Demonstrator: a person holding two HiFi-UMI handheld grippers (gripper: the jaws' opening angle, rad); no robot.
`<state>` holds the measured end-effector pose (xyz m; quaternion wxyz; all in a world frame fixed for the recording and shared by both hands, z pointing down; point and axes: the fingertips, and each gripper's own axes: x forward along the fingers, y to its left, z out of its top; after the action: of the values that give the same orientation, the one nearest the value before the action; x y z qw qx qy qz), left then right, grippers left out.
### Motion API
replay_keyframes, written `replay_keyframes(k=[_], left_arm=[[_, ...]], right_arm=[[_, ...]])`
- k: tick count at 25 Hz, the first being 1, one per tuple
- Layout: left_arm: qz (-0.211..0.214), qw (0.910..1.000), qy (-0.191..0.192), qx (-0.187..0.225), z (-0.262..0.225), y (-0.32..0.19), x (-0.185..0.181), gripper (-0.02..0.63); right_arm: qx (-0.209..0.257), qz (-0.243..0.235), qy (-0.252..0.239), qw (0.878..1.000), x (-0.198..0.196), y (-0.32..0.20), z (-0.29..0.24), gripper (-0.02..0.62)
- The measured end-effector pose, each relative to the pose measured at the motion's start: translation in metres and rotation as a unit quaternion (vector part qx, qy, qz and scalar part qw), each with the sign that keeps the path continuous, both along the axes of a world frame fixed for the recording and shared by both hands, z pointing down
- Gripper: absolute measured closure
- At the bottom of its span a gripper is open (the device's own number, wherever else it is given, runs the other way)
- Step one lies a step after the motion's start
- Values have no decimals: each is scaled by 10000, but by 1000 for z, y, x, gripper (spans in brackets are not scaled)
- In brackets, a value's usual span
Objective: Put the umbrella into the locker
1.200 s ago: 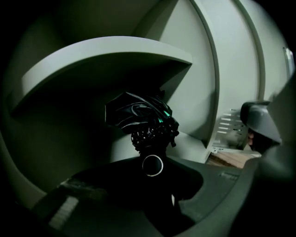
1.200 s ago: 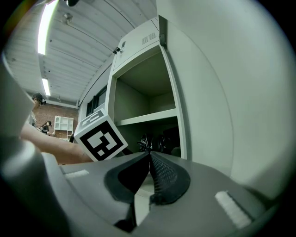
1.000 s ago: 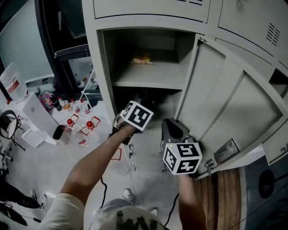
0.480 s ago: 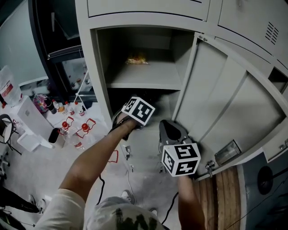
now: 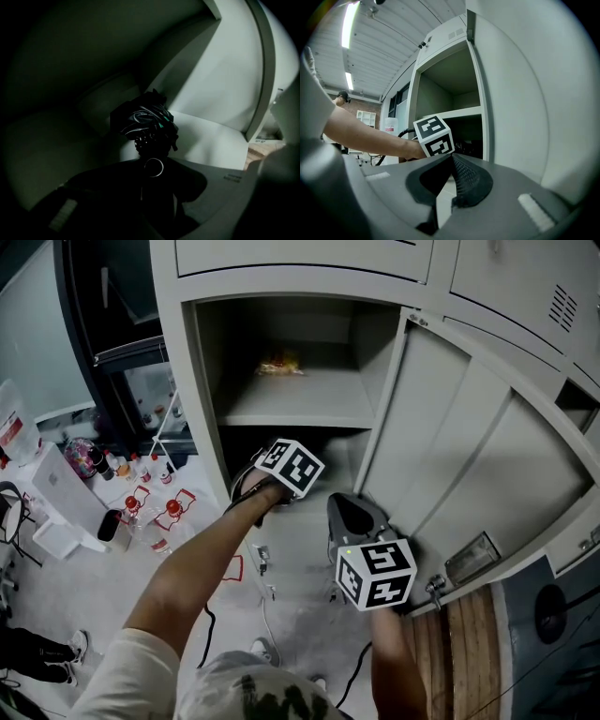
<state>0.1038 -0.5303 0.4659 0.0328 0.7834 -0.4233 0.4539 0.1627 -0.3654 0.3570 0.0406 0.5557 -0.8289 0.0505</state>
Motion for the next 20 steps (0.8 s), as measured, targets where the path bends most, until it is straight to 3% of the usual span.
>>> replay_keyframes(k=[14,19,20], left_arm=[[100,9997,-187,126,-1,-2,-3,453],[49,9995,121,305,-8,-5,-6,403],[55,9992,223,314,-9,-4,-5,356]], right_arm=[[-96,-30,-51,9999,-3,0,4,606],[-123,-30,-68,9999,-2,0,4,606],[-133,-31,-74,9999,-2,0,4,606]])
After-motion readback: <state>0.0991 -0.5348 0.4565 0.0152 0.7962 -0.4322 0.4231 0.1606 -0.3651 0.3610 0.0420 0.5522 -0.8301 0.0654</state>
